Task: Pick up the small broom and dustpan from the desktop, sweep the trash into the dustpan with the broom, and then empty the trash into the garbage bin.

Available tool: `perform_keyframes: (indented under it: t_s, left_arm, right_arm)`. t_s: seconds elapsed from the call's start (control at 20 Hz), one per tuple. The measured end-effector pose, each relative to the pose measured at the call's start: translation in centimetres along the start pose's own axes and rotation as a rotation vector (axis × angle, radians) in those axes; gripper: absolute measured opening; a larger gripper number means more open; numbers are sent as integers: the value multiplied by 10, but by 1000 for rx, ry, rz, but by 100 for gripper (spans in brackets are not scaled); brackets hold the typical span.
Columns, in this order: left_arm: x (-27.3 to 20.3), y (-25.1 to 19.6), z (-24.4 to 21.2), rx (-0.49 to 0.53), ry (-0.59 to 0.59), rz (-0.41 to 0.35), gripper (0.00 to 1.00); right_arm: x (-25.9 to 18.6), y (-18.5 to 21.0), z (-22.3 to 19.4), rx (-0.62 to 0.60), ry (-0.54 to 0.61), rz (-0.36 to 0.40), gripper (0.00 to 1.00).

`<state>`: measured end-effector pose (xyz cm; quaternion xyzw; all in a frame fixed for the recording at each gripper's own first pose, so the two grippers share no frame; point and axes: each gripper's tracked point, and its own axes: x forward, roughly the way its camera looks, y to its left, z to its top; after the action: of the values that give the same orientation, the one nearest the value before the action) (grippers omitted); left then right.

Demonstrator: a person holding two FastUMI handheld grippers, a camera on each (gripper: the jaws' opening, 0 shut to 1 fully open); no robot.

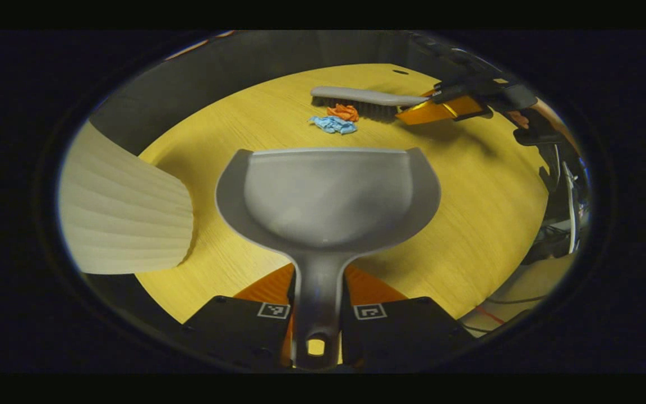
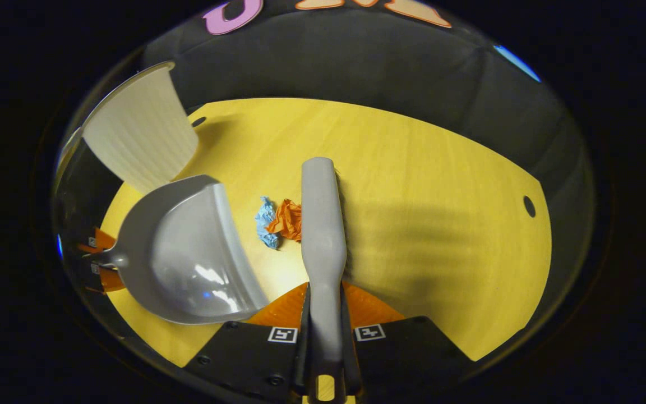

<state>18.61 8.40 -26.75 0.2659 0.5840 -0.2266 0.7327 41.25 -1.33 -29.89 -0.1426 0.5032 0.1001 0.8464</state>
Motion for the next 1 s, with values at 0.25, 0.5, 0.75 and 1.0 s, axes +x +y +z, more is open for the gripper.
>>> perform_keyframes:
  t_s: [0.25,0.5,0.75,1.0]
  left_arm:
    - [8,-3,-4,12,21,-32,27]
    - [10,-4,-2,-13,-25,-38,27]
    - [4,-15,23,-116,-250,-42,28]
    - [-10,-25,36,-223,-427,-44,27]
  right_arm:
    - [-1,22,3,-190,35,107,21]
    - [-5,12,9,-205,32,187,17]
    - [-29,5,32,10,-156,160,22]
    - [-75,-24,20,266,-346,66,22]
